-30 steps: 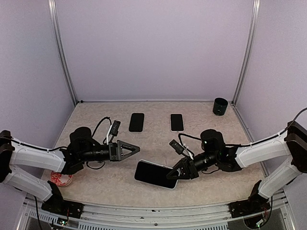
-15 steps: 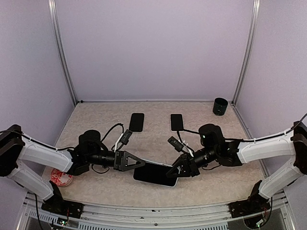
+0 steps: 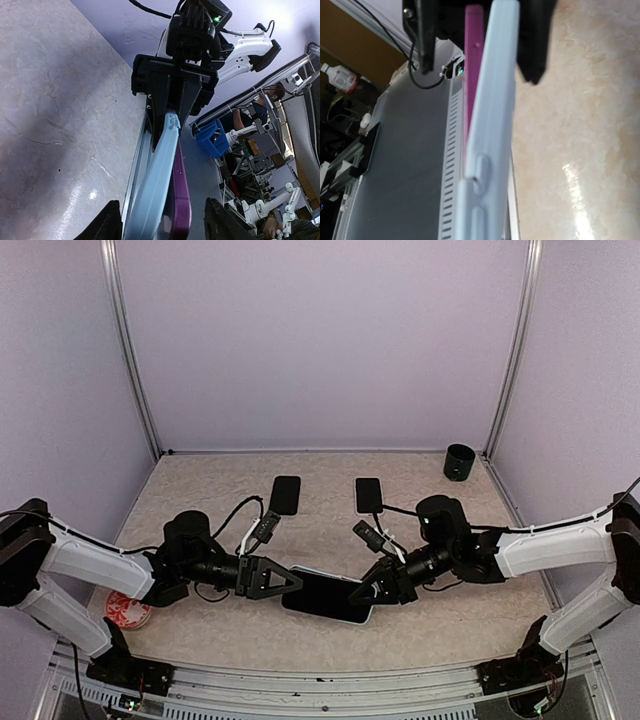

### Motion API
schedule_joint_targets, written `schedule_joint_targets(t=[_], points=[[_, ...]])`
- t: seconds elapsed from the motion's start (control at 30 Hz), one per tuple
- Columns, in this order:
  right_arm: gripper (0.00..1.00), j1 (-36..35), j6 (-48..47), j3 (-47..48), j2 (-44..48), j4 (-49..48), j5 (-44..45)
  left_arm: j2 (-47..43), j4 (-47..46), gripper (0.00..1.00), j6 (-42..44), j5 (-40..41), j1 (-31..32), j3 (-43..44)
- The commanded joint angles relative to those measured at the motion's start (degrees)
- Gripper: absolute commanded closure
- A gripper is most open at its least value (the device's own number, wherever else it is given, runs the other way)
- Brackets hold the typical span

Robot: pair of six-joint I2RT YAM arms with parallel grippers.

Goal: Put the phone into the phone case
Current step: Press the phone case against the phone.

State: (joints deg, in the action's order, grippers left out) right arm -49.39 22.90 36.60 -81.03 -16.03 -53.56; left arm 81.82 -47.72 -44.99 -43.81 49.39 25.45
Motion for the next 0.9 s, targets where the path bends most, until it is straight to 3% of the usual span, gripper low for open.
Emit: schedule_joint_targets(t=[0.0, 0.2, 0.4, 0.6, 0.8, 0.87], points=[[1.0, 1.1, -0.7, 1.27, 0.83, -1.81, -1.24, 0.9, -3.28, 0.49, -0.01, -1.98, 0.59, 0.8], [1.0, 1.59, -0.55, 0.69, 0.98, -1.94, -1.33, 1.65, -4.31, 0.67, -0.5, -1.8, 0.71, 0.71], [1.0, 1.66, -1.66, 0.49, 2.13, -0.26, -1.41, 2.94, -5.56, 0.77, -1.03, -1.47, 0.71, 0.82], [1.0, 1.71, -1.89, 0.06, 1.68, 0.17, -0.96, 4.04, -6.31, 0.99, -1.02, -0.97, 0.8, 0.83], [1.0, 1.81, -1.41, -0.51, 1.45, -0.86, -0.76, 2.99, -5.2, 1.0, 0.24, 0.38, 0.79, 0.83], [0.95, 1.9, -1.17, -0.79, 1.54, -1.2, -0.83, 2.03, -4.57, 1.0, 1.07, 1.1, 0.79, 0.79]])
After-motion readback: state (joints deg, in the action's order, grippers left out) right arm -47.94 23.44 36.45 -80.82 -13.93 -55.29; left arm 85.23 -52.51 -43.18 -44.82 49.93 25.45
